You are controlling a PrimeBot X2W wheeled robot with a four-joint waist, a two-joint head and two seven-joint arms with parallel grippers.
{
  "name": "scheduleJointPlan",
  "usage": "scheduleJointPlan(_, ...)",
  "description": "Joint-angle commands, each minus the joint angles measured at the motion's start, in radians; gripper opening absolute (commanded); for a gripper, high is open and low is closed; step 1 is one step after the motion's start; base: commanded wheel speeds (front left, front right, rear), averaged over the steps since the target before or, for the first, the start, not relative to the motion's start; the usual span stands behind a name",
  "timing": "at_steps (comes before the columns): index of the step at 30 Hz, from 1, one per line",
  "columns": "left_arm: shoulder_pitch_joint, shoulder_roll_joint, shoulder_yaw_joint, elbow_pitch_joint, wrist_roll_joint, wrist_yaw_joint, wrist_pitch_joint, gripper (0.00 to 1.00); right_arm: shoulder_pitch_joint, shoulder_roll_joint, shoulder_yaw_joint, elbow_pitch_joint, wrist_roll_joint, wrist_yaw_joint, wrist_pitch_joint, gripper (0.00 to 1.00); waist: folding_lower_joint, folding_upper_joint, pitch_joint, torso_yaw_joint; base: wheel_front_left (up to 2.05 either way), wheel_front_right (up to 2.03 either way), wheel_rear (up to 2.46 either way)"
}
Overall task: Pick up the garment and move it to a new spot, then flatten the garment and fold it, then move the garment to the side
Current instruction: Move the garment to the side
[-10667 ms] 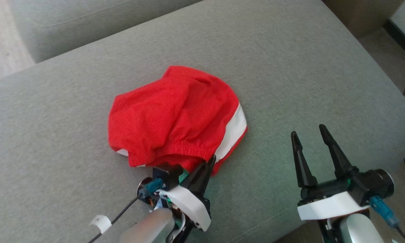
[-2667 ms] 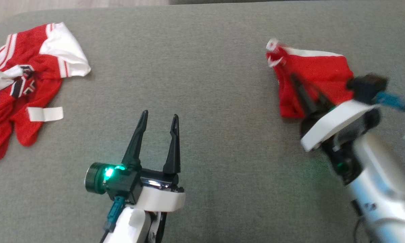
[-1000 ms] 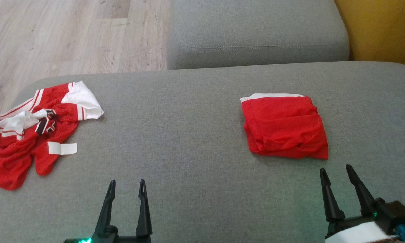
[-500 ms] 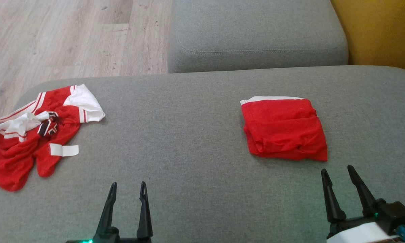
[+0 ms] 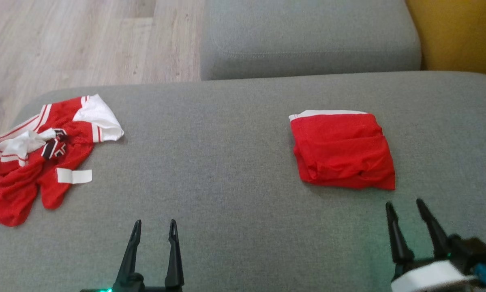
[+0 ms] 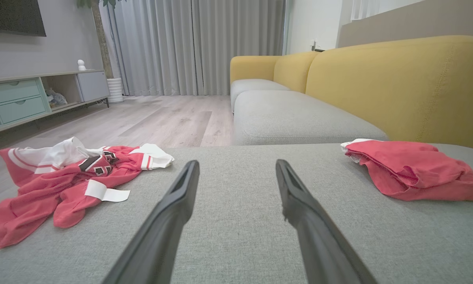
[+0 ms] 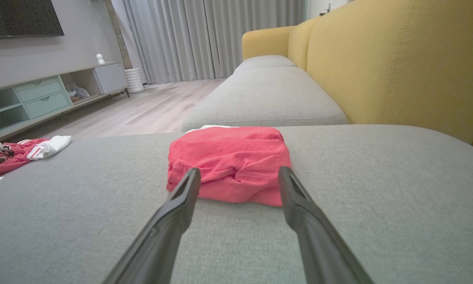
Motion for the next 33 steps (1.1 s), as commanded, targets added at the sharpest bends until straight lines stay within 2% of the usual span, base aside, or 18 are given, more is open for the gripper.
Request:
scheduleJointPlan(1,-0.039,-0.005,0.022,-0.032,0.011,0.004,-0.005,1.00,-0.082,-0.023,0.011,-0.005,0.017,-0.001,-0.011,1.00,0.0000,-0.0001,0.018,0.001,0.00,0.00,0.00)
scheduleJointPlan(11,-0.106,-0.005,-0.003,-0.052,0.028,0.002,-0.005,1.00,-0.308,-0.101,-0.047,0.142,0.143,-0.001,0.005,1.00,0.0000,-0.0001,0.151,0.019,0.00,0.00,0.00)
scheduleJointPlan(18,-0.157,-0.005,-0.020,-0.060,0.025,0.006,-0.005,1.00,-0.445,-0.194,-0.001,0.235,0.257,-0.001,0.175,1.00,0.0000,-0.0001,0.230,0.029,0.00,0.00,0.00)
scheduleJointPlan(23,-0.187,-0.005,-0.040,-0.058,0.028,0.007,-0.005,1.00,-0.513,-0.243,0.083,0.321,0.344,-0.001,0.290,1.00,0.0000,-0.0001,0.265,0.035,0.00,0.00,0.00)
scheduleJointPlan(26,-0.205,-0.005,-0.048,-0.055,0.032,0.008,-0.005,1.00,-0.538,-0.245,0.137,0.375,0.399,-0.001,0.336,1.00,0.0000,-0.0001,0.280,0.040,0.00,0.00,0.00)
scheduleJointPlan(27,-0.209,-0.005,-0.050,-0.054,0.033,0.009,-0.005,1.00,-0.544,-0.244,0.154,0.394,0.415,-0.001,0.348,0.83,0.0000,-0.0001,0.283,0.041,0.00,0.00,0.00)
scheduleJointPlan(28,-0.213,-0.005,-0.052,-0.053,0.033,0.010,-0.005,1.00,-0.550,-0.243,0.169,0.410,0.431,-0.001,0.355,0.39,0.0000,-0.0001,0.286,0.042,0.00,0.00,0.00)
scheduleJointPlan(29,-0.216,-0.005,-0.054,-0.053,0.033,0.012,-0.005,1.00,-0.556,-0.244,0.182,0.422,0.445,-0.001,0.354,0.00,0.0000,-0.0001,0.289,0.042,0.00,0.00,0.00)
scheduleJointPlan(33,-0.223,-0.005,-0.055,-0.057,0.029,0.023,-0.005,1.00,-0.583,-0.268,0.206,0.444,0.490,-0.001,0.318,0.00,0.0000,-0.0001,0.305,0.029,0.00,0.00,0.00)
